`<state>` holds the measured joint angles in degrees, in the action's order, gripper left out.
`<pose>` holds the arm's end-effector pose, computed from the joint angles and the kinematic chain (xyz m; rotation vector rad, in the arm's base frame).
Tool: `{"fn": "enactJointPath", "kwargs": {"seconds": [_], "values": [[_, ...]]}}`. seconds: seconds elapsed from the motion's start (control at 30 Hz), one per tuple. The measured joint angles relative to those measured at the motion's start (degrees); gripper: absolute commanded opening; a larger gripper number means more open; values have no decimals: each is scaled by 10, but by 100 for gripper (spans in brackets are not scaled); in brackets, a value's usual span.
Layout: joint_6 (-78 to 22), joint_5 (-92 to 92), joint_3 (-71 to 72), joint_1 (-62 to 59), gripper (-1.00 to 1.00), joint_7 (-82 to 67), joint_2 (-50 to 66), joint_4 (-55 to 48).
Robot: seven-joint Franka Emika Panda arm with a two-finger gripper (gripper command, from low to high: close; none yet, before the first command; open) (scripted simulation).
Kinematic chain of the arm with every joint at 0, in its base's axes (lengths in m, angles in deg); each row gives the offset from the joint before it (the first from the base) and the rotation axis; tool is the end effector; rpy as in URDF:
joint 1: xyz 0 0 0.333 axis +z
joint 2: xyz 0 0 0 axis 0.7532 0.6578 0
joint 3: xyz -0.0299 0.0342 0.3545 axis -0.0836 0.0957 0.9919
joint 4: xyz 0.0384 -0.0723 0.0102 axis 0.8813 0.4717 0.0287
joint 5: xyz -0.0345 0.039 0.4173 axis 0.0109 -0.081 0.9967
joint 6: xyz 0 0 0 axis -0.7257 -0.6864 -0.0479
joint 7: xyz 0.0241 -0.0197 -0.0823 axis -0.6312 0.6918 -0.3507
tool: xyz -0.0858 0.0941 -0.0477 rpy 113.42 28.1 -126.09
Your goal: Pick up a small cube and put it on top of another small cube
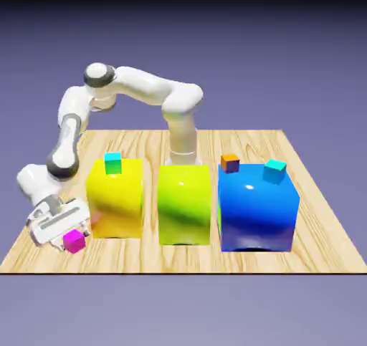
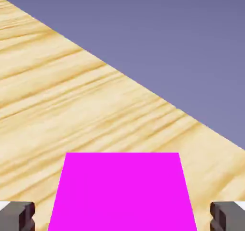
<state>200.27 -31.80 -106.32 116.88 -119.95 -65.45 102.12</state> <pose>0.4032 -0.4424 0.0833 -2.3441 -0.1359 -0.7673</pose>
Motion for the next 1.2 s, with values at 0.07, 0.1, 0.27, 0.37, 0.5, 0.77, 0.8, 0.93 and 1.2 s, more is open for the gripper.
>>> {"fn": "enactJointPath", "kwargs": {"seconds": [0.07,0.1,0.27,0.37,0.5,0.77,0.8,0.93,1.2], "values": [[-43,6,25,-36,-100,9,31,-2],[-49,-13,20,-46,-100,34,44,-12],[-65,12,117,-17,-100,116,143,28],[-74,31,179,2,-100,163,204,55],[-76,86,262,41,-100,177,254,105],[-60,252,428,144,-100,112,296,228],[-58,273,449,157,-100,104,301,244],[-48,354,524,205,-100,64,313,302],[54,386,452,311,100,27,331,335]]}}
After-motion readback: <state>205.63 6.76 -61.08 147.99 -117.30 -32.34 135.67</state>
